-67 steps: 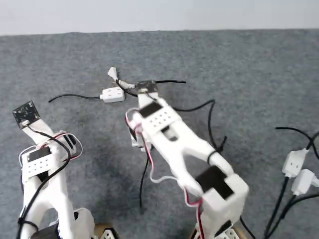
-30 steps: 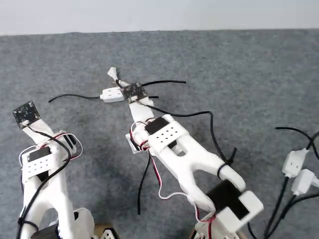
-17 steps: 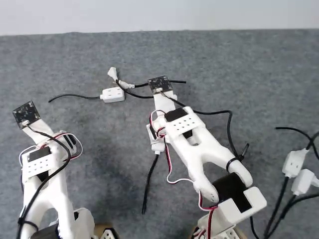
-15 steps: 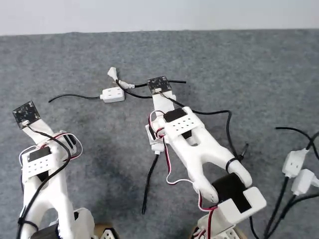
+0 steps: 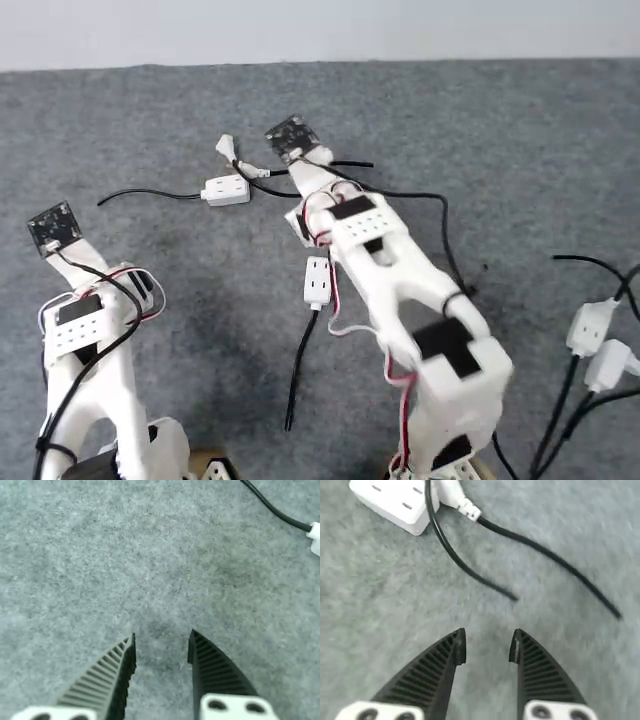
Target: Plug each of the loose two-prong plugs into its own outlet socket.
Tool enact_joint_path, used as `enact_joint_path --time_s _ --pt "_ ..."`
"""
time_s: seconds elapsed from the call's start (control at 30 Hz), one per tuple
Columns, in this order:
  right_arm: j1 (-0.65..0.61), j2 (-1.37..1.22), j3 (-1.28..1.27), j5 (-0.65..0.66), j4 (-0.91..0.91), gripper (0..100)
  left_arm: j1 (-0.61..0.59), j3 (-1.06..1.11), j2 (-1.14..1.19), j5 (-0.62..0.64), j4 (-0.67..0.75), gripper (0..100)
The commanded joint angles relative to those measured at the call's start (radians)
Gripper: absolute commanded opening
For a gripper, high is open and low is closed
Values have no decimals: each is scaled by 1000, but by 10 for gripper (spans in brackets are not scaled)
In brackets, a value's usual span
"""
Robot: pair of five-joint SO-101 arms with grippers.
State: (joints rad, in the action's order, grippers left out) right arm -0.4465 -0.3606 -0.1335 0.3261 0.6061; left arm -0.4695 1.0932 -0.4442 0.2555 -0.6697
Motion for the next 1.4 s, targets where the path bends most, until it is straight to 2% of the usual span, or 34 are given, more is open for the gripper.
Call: enact_joint_path --time_s 0.0,0.23,0.4,0.53,0.6,0.67,0.83,1.1,1.37 --pt "12 -119 241 133 54 154 -2 -22 0 -18 23 170" --pt "-13 -410 675 339 255 154 -2 -22 0 -21 23 170" --pt "-33 -544 898 367 384 151 0 -22 0 -23 23 170" --pt "-65 -610 951 367 410 149 0 -22 0 -23 21 170" --pt "-70 -638 956 368 410 115 0 -22 0 -23 21 170" --pt "-68 -648 967 364 420 16 0 -22 0 -23 20 170" --pt "-38 -585 991 348 555 9 -2 -22 0 -23 20 170" --pt "10 -378 994 152 777 8 -2 -22 0 -23 21 170" --pt "38 -179 994 106 993 8 -2 -22 0 -23 23 170"
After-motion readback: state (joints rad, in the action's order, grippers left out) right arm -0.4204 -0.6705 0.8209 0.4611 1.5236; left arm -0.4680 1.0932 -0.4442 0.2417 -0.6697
